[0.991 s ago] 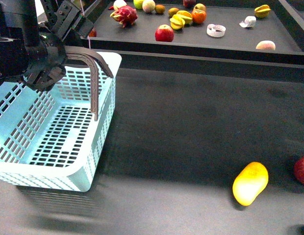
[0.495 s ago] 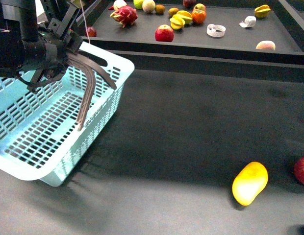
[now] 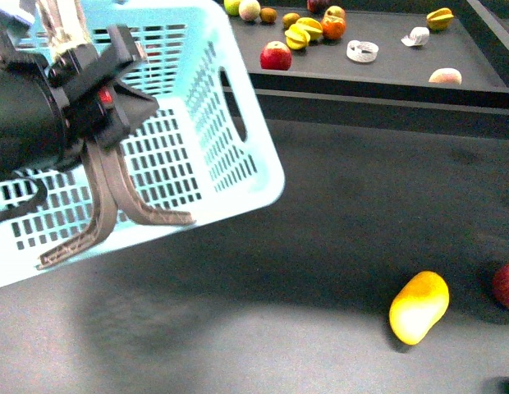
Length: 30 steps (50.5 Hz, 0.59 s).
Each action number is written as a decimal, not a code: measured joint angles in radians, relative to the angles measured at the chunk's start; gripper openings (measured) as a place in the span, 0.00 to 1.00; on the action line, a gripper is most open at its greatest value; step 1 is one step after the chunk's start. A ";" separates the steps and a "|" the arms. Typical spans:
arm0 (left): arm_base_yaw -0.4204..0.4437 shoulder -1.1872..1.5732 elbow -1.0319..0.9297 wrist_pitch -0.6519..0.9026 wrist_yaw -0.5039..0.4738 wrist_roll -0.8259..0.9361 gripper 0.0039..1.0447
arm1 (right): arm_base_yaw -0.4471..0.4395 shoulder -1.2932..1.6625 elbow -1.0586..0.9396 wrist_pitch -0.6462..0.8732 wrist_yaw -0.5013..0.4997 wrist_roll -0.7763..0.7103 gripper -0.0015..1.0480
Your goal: Pick mango with right arm and hold basket with left
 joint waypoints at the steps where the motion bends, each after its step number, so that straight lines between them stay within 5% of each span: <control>1: -0.008 -0.008 -0.019 0.012 0.022 0.011 0.16 | 0.000 0.000 0.000 0.000 0.000 0.000 0.92; 9: -0.104 -0.045 -0.128 0.063 0.128 0.072 0.16 | 0.000 0.000 0.000 0.000 0.000 0.000 0.92; 30: -0.186 -0.078 -0.147 0.105 0.116 0.094 0.16 | 0.000 0.000 0.000 0.000 0.000 0.000 0.92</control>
